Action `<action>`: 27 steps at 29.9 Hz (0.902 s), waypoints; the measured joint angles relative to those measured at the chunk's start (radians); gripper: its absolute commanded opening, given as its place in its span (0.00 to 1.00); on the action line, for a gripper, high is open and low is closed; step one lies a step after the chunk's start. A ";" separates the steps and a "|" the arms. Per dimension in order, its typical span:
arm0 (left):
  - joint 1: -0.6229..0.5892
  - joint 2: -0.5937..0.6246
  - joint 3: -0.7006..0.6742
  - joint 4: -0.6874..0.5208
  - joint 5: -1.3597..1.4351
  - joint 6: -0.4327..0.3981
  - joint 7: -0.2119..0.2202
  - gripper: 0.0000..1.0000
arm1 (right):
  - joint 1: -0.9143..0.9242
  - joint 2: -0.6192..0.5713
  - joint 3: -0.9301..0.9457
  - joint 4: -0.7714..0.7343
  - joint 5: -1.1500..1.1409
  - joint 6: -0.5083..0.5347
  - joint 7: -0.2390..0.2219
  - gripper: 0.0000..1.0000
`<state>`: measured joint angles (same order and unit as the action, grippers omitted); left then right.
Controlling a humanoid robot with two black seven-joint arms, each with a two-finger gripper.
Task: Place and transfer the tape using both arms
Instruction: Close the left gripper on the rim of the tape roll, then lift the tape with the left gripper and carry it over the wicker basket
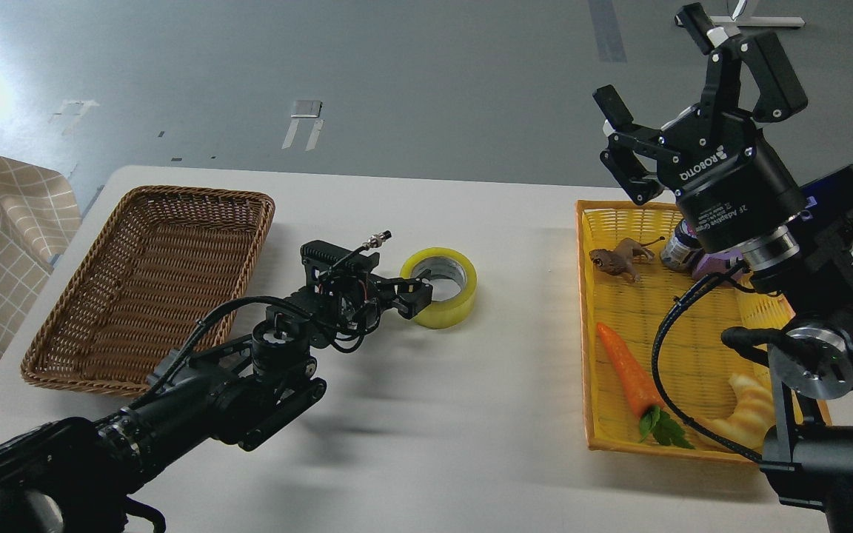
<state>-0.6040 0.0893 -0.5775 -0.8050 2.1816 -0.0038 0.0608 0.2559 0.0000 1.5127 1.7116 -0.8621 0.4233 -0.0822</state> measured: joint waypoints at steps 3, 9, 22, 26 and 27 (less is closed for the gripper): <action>-0.016 0.001 0.000 0.013 -0.013 -0.007 0.001 0.45 | -0.003 0.000 0.000 0.000 0.000 0.000 -0.001 1.00; -0.040 0.003 0.002 0.016 -0.036 -0.034 -0.001 0.44 | -0.021 0.000 0.002 0.001 0.000 0.000 0.000 1.00; -0.168 0.014 0.218 0.014 -0.166 -0.072 -0.059 0.03 | -0.053 0.000 0.025 0.005 0.000 0.000 0.001 1.00; -0.197 0.015 0.256 0.014 -0.208 -0.103 -0.077 0.00 | -0.063 0.000 0.041 0.005 0.000 0.000 0.001 1.00; -0.201 0.015 0.258 0.014 -0.217 -0.109 -0.079 0.00 | -0.064 0.000 0.044 0.005 0.000 0.000 0.000 1.00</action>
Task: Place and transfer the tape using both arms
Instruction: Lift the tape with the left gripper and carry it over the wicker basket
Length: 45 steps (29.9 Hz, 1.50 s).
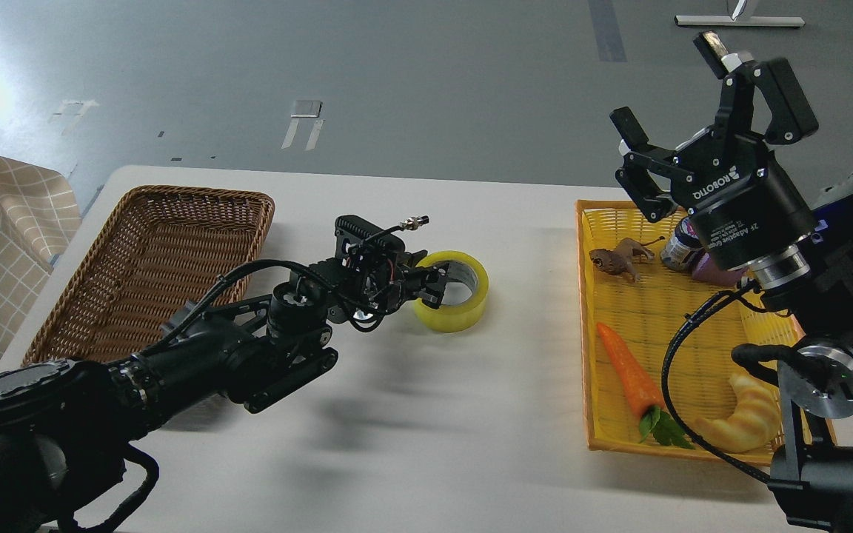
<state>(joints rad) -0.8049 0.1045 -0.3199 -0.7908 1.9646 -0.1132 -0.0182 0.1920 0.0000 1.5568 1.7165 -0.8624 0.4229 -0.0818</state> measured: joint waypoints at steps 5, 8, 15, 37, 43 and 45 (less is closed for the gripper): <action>-0.007 0.000 0.002 0.000 -0.021 -0.013 -0.003 0.00 | -0.002 0.000 0.016 0.000 0.000 -0.001 -0.001 1.00; -0.010 0.001 0.003 0.000 -0.023 -0.015 -0.005 0.00 | -0.003 0.000 0.022 0.000 0.000 -0.002 -0.001 1.00; -0.035 0.018 0.003 -0.008 -0.024 -0.016 -0.028 0.00 | -0.008 0.000 0.023 -0.001 0.000 -0.006 -0.001 1.00; -0.213 0.394 -0.006 -0.181 -0.136 -0.090 -0.043 0.00 | 0.001 0.000 0.026 -0.007 0.000 -0.007 -0.001 1.00; -0.204 0.588 -0.009 -0.266 -0.189 -0.091 -0.072 0.00 | 0.003 0.000 0.025 -0.010 0.000 -0.006 -0.001 1.00; -0.198 0.645 -0.009 -0.272 -0.200 -0.089 -0.094 0.00 | 0.003 0.000 0.024 -0.011 0.000 -0.006 -0.001 1.00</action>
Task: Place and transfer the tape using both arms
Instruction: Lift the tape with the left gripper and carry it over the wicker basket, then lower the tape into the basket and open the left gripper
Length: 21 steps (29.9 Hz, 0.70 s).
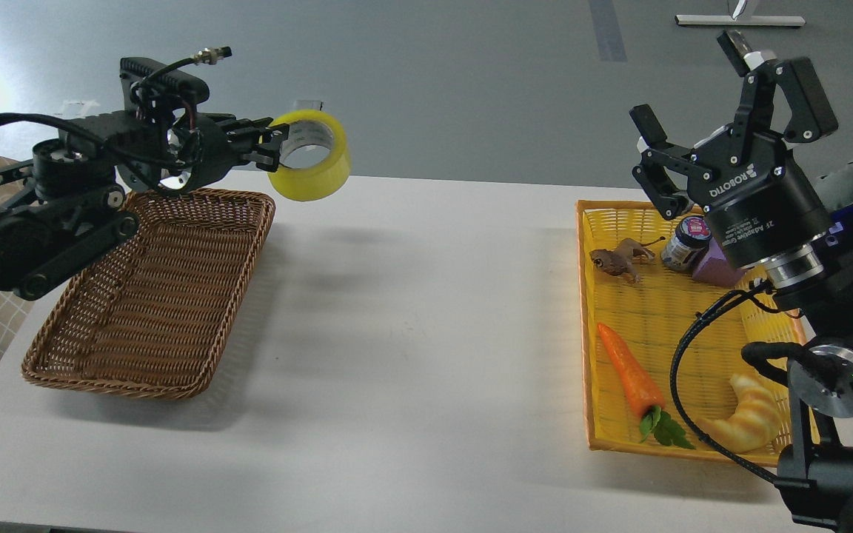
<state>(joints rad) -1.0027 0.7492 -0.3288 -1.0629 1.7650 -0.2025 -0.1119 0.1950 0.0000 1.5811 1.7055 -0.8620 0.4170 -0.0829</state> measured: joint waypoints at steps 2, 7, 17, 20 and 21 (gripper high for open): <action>0.004 0.052 0.003 -0.002 -0.011 0.003 -0.030 0.00 | 0.000 0.000 -0.001 -0.001 0.000 0.000 0.000 1.00; 0.046 0.159 0.009 0.005 -0.025 0.014 -0.087 0.00 | 0.001 0.000 -0.003 -0.001 0.000 0.000 0.000 1.00; 0.246 0.214 0.004 0.090 -0.048 0.156 -0.154 0.00 | 0.000 0.000 -0.004 -0.001 0.000 0.000 0.000 1.00; 0.269 0.209 0.008 0.147 -0.084 0.174 -0.187 0.00 | 0.000 0.000 -0.004 -0.001 0.000 0.000 -0.001 1.00; 0.276 0.207 0.009 0.162 -0.095 0.176 -0.197 0.00 | -0.001 0.000 -0.004 -0.001 0.000 0.000 -0.001 1.00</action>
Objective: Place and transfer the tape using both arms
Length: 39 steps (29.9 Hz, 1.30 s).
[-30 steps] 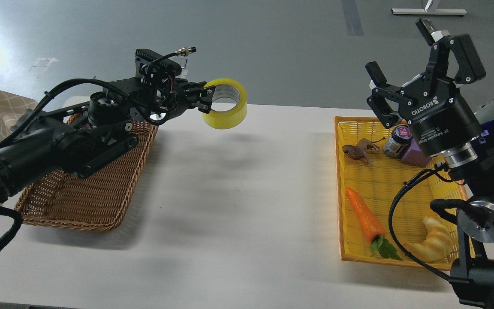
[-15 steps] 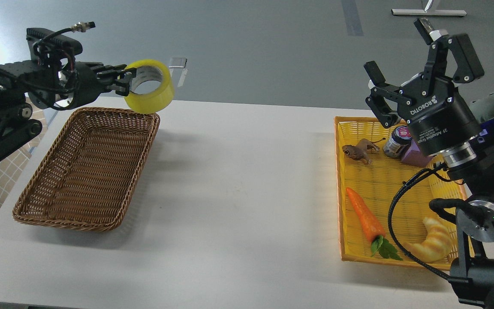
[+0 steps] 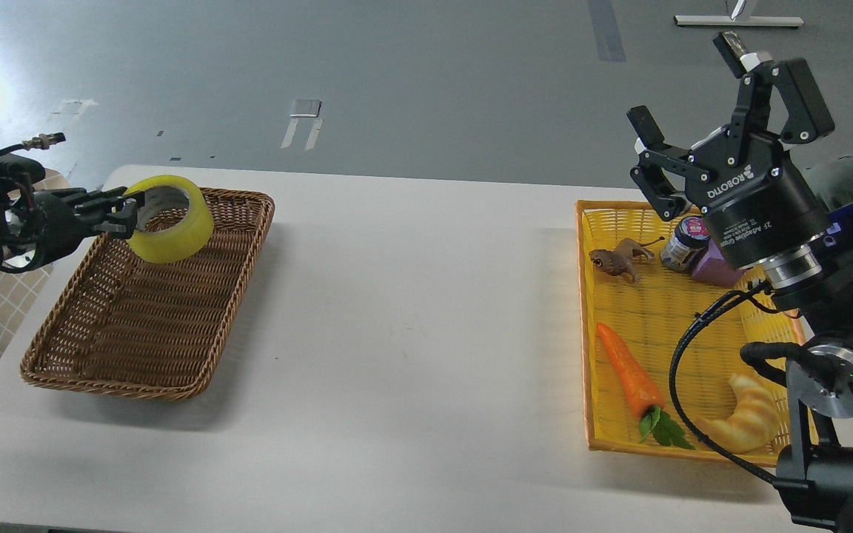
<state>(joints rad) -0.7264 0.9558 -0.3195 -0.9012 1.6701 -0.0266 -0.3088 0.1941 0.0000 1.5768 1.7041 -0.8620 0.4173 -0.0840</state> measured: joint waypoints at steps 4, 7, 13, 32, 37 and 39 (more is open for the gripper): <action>0.040 -0.008 0.001 0.058 -0.025 0.013 -0.031 0.00 | -0.002 0.000 0.000 0.000 0.000 0.001 0.000 1.00; 0.077 -0.011 0.001 0.089 -0.028 0.041 -0.052 0.00 | -0.003 0.000 -0.001 0.001 0.000 0.001 0.000 1.00; 0.123 -0.033 0.000 0.111 -0.030 0.084 -0.067 0.00 | -0.005 0.000 -0.001 0.003 0.000 0.000 0.000 1.00; 0.134 -0.093 0.000 0.148 -0.031 0.155 -0.099 0.92 | -0.010 0.000 0.003 0.006 -0.001 -0.010 0.000 1.00; 0.144 -0.115 0.001 0.149 -0.064 0.184 -0.171 0.97 | -0.010 0.000 0.004 0.005 0.000 -0.013 0.000 1.00; 0.147 -0.116 0.002 0.150 -0.068 0.187 -0.177 0.97 | -0.010 0.000 0.004 0.004 0.000 -0.014 0.000 1.00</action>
<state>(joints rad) -0.5793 0.8399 -0.3173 -0.7516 1.6026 0.1603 -0.4860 0.1837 0.0000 1.5812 1.7082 -0.8622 0.4029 -0.0844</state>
